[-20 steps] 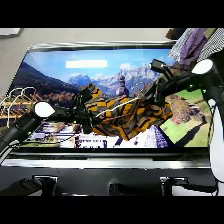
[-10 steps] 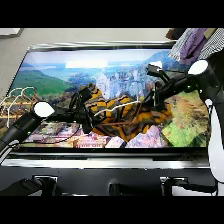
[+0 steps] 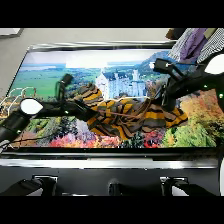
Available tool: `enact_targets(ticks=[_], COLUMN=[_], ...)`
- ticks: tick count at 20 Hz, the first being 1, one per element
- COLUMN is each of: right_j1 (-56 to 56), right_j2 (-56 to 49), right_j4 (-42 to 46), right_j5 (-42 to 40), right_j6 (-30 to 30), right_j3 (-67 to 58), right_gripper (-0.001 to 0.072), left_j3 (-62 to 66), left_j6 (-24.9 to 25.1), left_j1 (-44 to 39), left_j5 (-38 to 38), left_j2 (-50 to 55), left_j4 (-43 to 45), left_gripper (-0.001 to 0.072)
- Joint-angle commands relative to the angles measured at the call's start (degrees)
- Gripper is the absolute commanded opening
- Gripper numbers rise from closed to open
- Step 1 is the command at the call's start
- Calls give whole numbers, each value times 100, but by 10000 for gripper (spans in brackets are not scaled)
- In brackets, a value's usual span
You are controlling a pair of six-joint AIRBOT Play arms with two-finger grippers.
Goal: Fold the clothes and pants, and hang the long-sleeved shirts on hangers.
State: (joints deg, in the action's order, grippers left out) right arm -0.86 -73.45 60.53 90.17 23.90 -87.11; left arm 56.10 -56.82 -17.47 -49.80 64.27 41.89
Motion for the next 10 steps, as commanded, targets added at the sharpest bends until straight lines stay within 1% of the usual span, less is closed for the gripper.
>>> enact_targets(ticks=[1, 3, 5, 7, 8, 10], right_j1=[0, 2, 2, 0, 0, 0], right_j2=[286, 374, 393, 393, 400, 407], right_j4=[317, 352, 428, 490, 487, 468], right_j5=[-116, -116, -116, -114, -111, -83], right_j6=[619, 719, 1220, 1797, 1930, 2048], right_j3=[0, 0, 0, 0, 0, 0], right_gripper=[30, 30, 30, 30, 30, 30], left_j3=[-2, -70, -326, -645, -765, -782], left_j6=[-1440, -1486, -1880, -1928, -1926, -1906], left_j1=[656, 785, 682, 409, 177, -413], left_j5=[-52, 2, 387, 791, 1008, 1412], left_j2=[-166, -164, -127, 4, 131, 496], left_j4=[7, 7, -197, -898, -1300, -1797], left_gripper=[720, 720, 720, 710, 680, 671])
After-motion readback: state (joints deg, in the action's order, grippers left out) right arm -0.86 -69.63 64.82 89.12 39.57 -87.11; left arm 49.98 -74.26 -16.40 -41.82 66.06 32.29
